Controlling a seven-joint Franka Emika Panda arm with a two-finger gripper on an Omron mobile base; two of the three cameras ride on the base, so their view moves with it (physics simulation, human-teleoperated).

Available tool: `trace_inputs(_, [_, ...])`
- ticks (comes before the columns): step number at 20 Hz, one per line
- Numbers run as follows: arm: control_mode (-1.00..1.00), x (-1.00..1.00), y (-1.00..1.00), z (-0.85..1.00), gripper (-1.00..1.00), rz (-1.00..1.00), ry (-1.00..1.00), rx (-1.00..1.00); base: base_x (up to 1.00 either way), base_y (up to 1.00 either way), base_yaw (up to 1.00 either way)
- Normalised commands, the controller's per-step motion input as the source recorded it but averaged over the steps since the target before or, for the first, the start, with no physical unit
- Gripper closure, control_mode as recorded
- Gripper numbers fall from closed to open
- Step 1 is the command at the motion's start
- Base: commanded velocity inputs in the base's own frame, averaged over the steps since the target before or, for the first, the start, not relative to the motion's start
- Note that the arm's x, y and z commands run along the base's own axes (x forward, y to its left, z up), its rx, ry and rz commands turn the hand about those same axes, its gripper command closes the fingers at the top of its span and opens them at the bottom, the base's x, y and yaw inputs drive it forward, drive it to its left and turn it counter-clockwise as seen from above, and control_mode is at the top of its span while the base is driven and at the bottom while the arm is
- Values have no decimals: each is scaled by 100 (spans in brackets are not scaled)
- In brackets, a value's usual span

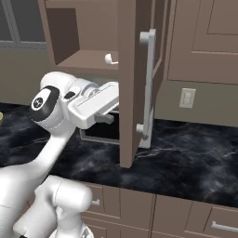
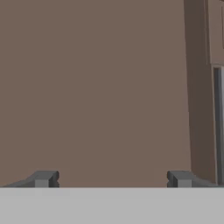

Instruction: Open the cabinet and move the ladle to the pot. Then close the cabinet.

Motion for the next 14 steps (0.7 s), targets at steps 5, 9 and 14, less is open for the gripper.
trace_inputs(5, [-100, -54, 3, 3, -100, 2, -2, 2, 0, 0, 0])
trace_inputs(9, [-100, -53, 44, 5, -100, 33, 0, 18, 0, 0, 0])
trace_inputs(14, [-100, 6, 61, 2, -100, 53, 4, 27, 0, 0, 0])
